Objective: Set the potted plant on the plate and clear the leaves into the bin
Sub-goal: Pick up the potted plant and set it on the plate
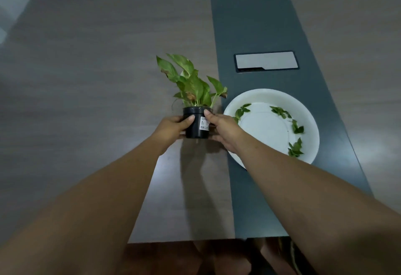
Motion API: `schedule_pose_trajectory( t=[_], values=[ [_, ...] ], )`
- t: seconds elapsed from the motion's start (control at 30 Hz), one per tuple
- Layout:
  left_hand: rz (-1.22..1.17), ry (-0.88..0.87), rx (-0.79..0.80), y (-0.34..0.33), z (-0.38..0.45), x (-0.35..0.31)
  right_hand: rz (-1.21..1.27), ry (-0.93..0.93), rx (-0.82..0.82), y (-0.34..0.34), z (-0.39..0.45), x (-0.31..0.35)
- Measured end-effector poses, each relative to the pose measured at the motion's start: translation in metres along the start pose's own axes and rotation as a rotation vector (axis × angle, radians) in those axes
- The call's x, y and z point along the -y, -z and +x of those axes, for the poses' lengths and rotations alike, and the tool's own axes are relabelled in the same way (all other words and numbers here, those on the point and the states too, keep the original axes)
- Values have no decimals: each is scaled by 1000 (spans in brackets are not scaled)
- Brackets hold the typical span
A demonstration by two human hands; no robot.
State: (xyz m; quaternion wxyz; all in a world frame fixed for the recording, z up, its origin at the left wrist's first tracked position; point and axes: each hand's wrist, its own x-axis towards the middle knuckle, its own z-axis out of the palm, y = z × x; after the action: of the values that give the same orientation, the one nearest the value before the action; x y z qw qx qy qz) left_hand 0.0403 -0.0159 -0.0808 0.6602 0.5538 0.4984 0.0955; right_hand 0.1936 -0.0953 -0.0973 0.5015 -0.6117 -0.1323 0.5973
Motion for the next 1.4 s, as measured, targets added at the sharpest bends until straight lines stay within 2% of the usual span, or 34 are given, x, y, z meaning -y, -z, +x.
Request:
schedule_pose_trajectory(
  t=[0.1,0.27,0.43,0.6,1.07,1.23,1.3,1.4],
  values=[
    [94,-41,30,-37,6,-18,18,54,-23,38,-19,17],
    [30,-100,137,-100,20,-38,20,150,-135,100,-37,29],
    [121,-152,135,-155,33,-43,-21,209,-234,152,-43,27],
    [75,-164,135,-185,42,-23,-55,196,-302,182,-46,11],
    [-7,-135,44,-197,42,18,-108,258,-389,179,-50,-34],
    [-36,-109,38,-205,36,19,-25,311,-449,175,-45,-49],
    [-85,-108,22,-205,38,21,-54,348,-461,173,-43,-52],
    [3,-133,17,-203,40,24,-150,362,-467,169,-48,-50]
  ],
)
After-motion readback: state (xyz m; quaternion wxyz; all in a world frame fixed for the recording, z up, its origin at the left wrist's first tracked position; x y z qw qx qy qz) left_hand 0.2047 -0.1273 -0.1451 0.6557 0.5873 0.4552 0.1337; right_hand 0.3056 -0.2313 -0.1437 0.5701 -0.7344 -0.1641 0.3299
